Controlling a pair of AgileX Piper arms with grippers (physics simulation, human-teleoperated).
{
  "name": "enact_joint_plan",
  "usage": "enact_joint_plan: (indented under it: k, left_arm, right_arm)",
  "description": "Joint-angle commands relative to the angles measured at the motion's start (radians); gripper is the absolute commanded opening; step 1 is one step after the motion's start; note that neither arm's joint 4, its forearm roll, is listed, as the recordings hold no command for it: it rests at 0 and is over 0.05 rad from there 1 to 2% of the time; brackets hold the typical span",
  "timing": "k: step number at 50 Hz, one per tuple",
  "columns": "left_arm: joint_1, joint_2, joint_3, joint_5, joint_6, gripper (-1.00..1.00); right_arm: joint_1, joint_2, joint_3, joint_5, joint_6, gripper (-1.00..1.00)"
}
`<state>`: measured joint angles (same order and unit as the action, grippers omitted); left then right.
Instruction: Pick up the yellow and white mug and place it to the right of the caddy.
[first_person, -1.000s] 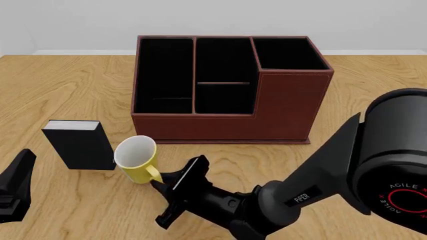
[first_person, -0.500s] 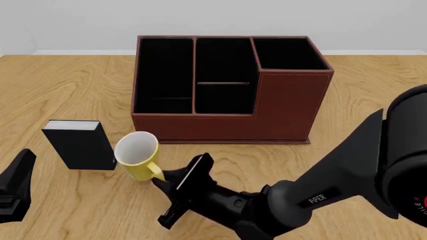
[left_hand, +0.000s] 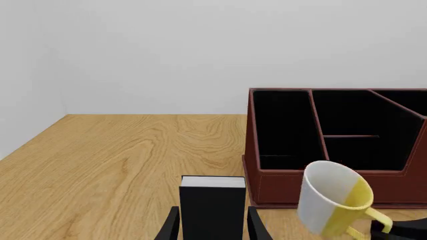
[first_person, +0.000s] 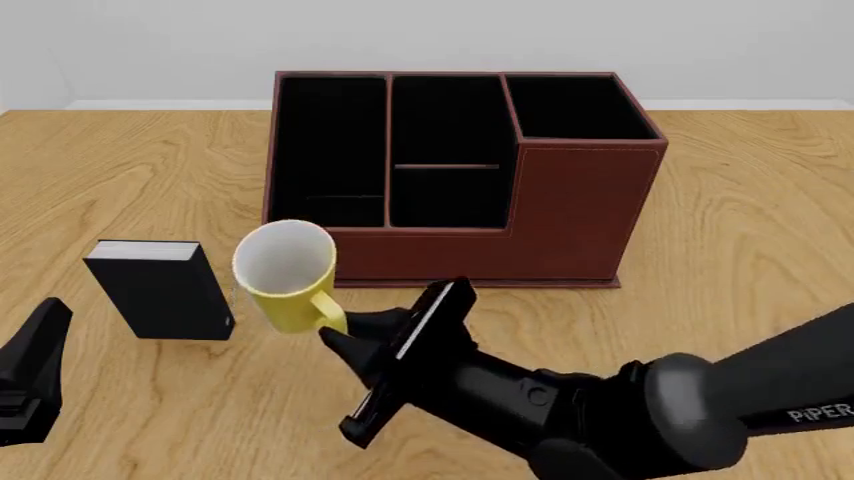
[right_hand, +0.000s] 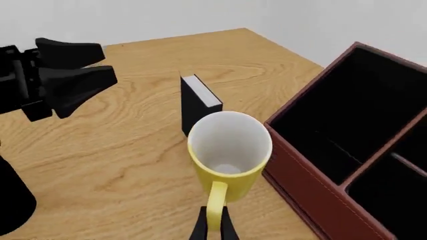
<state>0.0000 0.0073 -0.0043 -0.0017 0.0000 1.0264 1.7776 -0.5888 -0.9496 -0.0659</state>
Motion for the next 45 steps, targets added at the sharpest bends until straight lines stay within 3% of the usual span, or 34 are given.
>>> enact_joint_plan:
  k: [1,14,26,45]
  left_arm:
    - [0.000,0.000,0.000,0.000,0.000,1.00]
    - [0.000,0.000,0.000,0.000,0.000,1.00]
    - [0.000,0.000,0.000,0.000,0.000,1.00]
    - [0.000,0.000,0.000,0.000,0.000,1.00]
  right_arm:
    - [0.005,-0.181,0.055,0.083,0.006,-1.00]
    - [0.034,-0.274,0.063,0.160,-0.007,-1.00]
    - [0.023,-0.348,0.076,0.223,0.016,-1.00]
    - [0.012,-0.461,0.086,0.299,0.001,-1.00]
